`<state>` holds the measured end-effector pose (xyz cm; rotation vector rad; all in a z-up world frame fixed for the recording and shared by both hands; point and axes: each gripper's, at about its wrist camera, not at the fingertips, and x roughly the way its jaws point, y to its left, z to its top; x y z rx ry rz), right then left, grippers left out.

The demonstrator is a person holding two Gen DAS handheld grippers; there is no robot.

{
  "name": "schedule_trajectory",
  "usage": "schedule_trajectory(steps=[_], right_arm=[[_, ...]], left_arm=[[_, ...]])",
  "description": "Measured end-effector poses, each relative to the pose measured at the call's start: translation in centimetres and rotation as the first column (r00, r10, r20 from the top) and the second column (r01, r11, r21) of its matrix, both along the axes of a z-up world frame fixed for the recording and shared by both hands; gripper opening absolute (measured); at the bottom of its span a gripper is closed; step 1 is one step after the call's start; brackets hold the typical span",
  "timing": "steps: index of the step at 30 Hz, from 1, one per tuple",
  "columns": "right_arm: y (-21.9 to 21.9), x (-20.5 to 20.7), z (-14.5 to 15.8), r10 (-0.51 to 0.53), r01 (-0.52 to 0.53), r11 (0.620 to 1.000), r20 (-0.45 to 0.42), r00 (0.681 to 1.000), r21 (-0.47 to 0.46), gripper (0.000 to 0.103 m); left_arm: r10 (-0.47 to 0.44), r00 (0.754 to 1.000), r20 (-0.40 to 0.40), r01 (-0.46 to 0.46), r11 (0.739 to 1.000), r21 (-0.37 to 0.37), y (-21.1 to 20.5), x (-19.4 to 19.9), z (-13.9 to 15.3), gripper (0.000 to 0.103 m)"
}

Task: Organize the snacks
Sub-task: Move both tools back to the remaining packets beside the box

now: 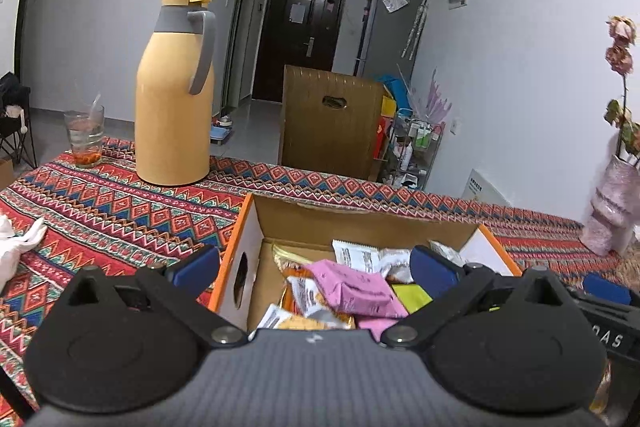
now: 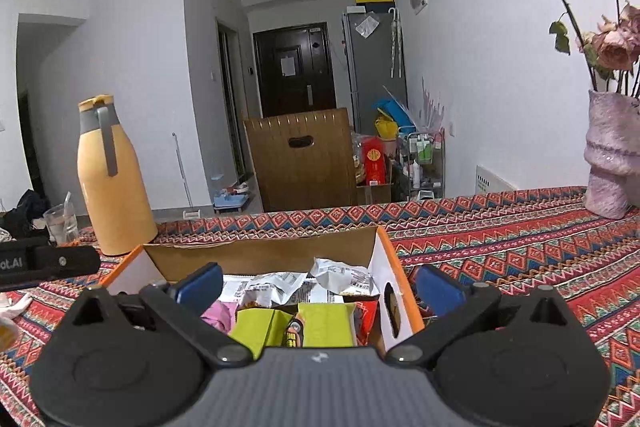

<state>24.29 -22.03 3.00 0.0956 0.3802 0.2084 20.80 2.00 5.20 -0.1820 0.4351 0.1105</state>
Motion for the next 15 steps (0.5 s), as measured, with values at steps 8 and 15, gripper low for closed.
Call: schedule_trajectory(steps=[8,15], right_arm=[[-0.9,-4.5,-0.4,0.021,-0.021,0.999,-0.008,1.000,-0.028,0.103],[-1.0,-8.4,-2.3,0.037,-0.040,0.998,-0.052,0.998,-0.057,0.103]], left_arm=[[-0.027,0.998,-0.052,0.028,0.999,0.028,0.7,-3.4,-1.3,0.103],[-0.035,0.996,-0.082,0.039,0.998,0.045,1.3,-6.5,-2.9,0.103]])
